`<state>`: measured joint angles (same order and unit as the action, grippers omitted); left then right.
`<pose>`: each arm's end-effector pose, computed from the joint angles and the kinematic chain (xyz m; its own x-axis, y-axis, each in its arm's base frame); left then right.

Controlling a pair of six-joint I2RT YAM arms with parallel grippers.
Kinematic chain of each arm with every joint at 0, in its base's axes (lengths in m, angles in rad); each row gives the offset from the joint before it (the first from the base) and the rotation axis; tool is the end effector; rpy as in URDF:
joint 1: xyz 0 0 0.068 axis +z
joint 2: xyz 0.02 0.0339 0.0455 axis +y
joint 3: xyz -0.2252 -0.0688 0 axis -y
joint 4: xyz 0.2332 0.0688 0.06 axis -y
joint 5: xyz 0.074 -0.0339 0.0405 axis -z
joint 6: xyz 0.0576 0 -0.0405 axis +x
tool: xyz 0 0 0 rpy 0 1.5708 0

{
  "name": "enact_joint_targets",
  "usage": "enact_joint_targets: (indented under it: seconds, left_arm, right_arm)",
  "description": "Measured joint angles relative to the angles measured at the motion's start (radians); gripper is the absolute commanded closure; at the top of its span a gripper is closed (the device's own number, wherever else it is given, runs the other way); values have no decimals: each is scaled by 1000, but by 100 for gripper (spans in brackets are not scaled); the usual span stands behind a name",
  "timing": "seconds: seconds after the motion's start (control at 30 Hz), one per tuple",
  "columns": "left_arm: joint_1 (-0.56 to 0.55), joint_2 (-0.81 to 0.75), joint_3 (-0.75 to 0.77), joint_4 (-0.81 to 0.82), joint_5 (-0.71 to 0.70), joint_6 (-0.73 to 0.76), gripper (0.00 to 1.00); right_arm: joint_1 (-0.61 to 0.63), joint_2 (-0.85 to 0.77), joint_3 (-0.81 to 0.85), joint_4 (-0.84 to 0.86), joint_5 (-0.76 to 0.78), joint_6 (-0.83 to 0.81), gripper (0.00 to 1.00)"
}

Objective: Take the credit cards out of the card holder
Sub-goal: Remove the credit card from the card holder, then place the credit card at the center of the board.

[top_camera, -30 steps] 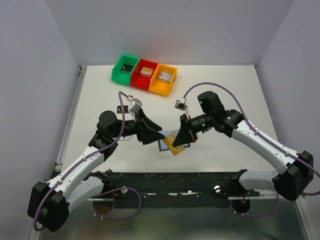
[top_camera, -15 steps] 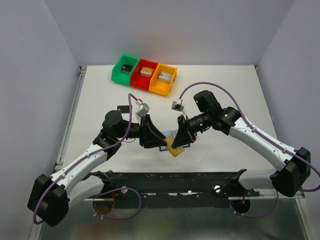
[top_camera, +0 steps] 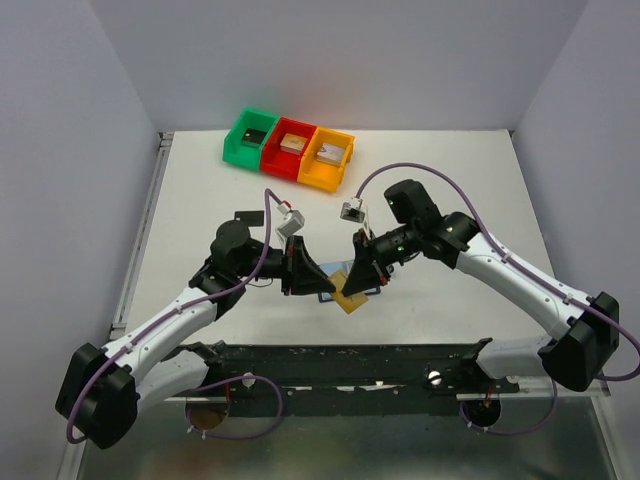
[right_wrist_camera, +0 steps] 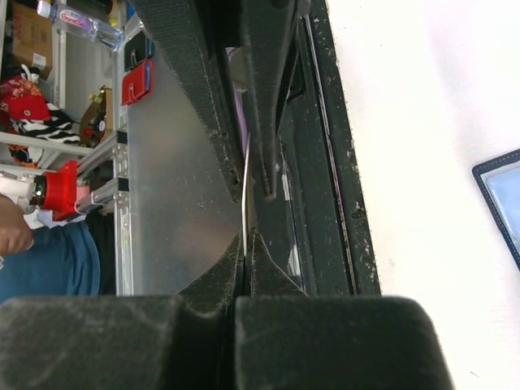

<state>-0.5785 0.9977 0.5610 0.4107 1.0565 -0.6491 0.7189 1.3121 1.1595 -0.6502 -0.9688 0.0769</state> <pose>0.1709 -0.1715 0.2558 -0.6204 0.0500 -0.7827 0.7816 -0.0424 -0.6223 0.1765 0.2175 0.2784 -0.6014 -0.4685 -0.6471 -0.7599 0.0853 0.6445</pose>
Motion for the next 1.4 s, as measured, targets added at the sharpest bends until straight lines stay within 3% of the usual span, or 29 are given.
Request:
enact_joint_targets:
  seconds: [0.07,0.1,0.17,0.27,0.43,0.6,0.73,1.0,1.23,1.4]
  left_arm:
    - [0,0,0,3,3,-2,97]
    - [0,0,0,8,4,-8,100]
    - [0,0,0,14,7,-12,100]
    - [0,-1,0,14,-3,-15,100]
    - [53,-26,0,-32,-82,-14,100]
    - [196,-74,0,-168,-372,-37,100]
    - [238,-44,0,-220,-587,-112,100]
    - [265,253,79,-245,-827,-191,100]
    - [334,537,172,-183,-842,-243,100]
    - [365,658,203,-126,-831,-279,100]
  right_arm:
    - [0,1,0,-2,7,0,93]
    - [0,1,0,-3,12,0,75]
    - [0,1,1,-6,20,5,52]
    - [0,1,13,-21,74,21,39]
    - [-6,-42,34,-34,286,85,37]
    - [-24,-196,27,-17,566,139,37]
    - [-25,-301,-24,37,694,178,39]
    - [-25,-298,-206,92,735,258,39]
    - [-25,-301,-232,119,721,275,39]
    - [-25,-301,-233,135,711,276,39]
